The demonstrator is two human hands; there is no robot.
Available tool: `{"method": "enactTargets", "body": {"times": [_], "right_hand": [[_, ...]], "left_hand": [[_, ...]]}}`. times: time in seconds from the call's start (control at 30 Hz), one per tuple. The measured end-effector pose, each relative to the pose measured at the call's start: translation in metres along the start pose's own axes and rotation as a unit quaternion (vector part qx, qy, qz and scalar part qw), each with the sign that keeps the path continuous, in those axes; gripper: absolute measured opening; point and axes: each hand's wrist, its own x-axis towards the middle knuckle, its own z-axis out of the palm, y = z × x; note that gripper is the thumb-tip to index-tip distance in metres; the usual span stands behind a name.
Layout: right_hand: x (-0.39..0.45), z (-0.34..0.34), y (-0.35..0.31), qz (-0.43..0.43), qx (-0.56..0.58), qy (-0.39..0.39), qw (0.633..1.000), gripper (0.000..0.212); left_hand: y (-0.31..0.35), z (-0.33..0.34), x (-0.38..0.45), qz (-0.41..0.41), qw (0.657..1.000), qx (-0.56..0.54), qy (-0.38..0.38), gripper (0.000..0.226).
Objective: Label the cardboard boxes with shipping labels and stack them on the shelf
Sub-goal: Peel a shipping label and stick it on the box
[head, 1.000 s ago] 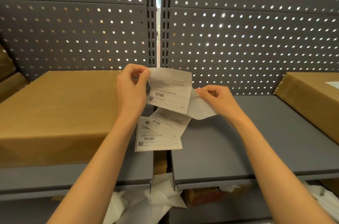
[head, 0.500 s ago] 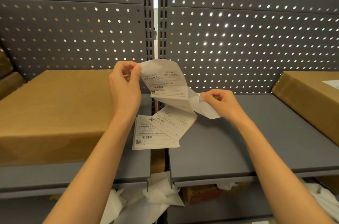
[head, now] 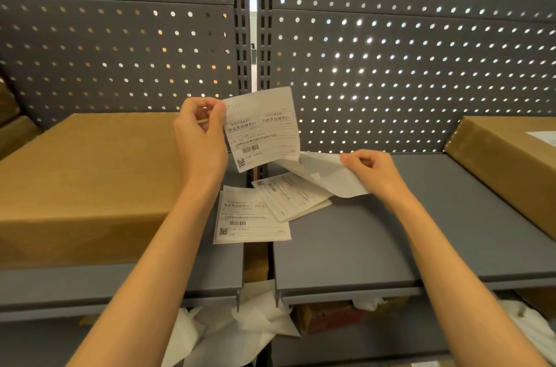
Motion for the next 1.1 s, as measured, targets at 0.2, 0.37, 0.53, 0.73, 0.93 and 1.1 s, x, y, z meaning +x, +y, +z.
{"method": "enactTargets", "body": {"times": [0.2,0.37,0.53,0.73,0.93,1.1], "right_hand": [[0.000,-0.001,0.002,-0.017,-0.005,-0.014,1.000,0.035],[0.001,0.000,0.001,-0.033,-0.013,-0.015,0.999,0.017],[0.003,0.001,0.002,-0.039,-0.007,-0.012,0.999,0.013],[0.002,-0.003,0.006,-0.043,0.001,-0.005,0.999,0.010],[0.000,-0.002,0.004,-0.042,0.000,-0.016,0.999,0.012],[-0.005,-0.005,-0.006,-0.044,-0.002,-0.038,0.998,0.012]], "left_hand": [[0.002,0.000,-0.002,0.000,1.000,0.023,-0.016,0.005],[0.005,-0.001,-0.003,-0.002,0.999,0.028,-0.022,0.006],[0.010,-0.005,-0.001,0.004,0.999,0.029,-0.012,0.006],[0.017,-0.014,0.004,0.023,0.999,0.036,0.010,0.006],[0.022,-0.017,0.000,0.021,0.999,0.045,0.003,0.007],[0.031,-0.018,-0.002,0.003,0.998,0.055,-0.012,0.006]]}}
